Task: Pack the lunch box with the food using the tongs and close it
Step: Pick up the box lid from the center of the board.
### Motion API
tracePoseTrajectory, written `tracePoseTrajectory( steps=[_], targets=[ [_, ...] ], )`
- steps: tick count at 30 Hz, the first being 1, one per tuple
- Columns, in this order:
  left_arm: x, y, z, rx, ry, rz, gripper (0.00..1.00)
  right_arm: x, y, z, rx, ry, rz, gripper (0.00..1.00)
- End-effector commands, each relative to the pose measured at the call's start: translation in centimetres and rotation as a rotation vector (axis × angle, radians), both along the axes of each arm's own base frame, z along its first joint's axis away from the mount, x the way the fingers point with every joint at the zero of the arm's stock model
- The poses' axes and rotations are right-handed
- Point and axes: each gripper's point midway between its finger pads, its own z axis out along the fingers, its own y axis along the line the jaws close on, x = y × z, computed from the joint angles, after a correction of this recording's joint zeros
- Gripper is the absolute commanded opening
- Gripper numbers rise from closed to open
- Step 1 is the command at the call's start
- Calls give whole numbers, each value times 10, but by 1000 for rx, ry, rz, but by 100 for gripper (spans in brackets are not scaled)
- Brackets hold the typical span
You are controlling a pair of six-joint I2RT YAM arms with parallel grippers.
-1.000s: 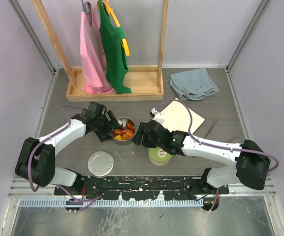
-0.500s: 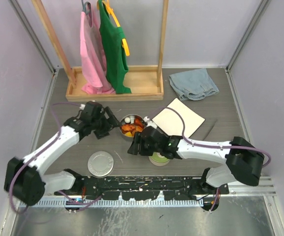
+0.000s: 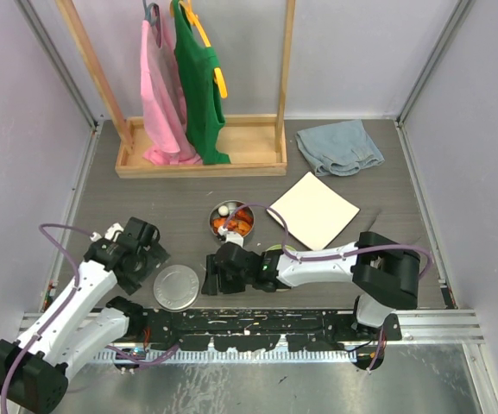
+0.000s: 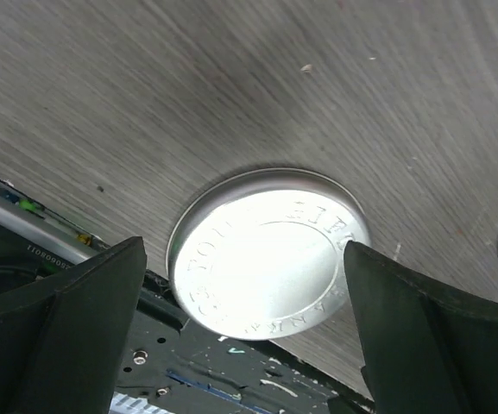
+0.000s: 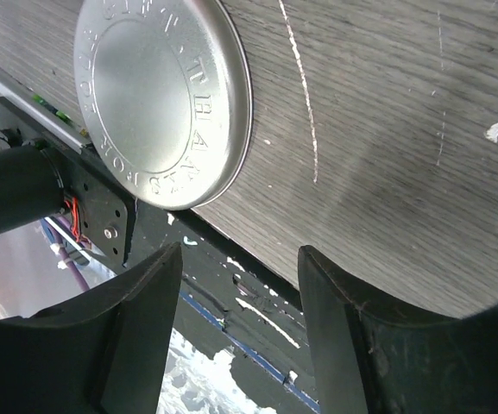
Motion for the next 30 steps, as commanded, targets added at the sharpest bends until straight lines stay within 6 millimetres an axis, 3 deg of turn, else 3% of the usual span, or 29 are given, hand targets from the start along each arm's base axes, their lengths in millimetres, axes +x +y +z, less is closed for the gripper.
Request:
tracePoseTrajectory(
  steps=[1,7,14,22,26,30],
  targets=[
    [-4,9,-11,19,-6,79,98,8,23,27,105,-24,-8,62],
    [9,-29,-25,-175,-62,-7,98,8,21,22,94,-21,-12,62],
    [4,-67,-40,-377,-42,-81,100,19,5,14,60,-8,-86,63],
    [17,-107,-27,-517,-81,-229,97,42,-33,6,-18,-23,-190,64],
    [16,-103,-30,-427,-48,-310,93,61,-58,3,-75,-46,-244,65],
    [13,-93,-37,-345,-32,-388,82,68,-60,0,-67,-33,-236,65]
  ],
)
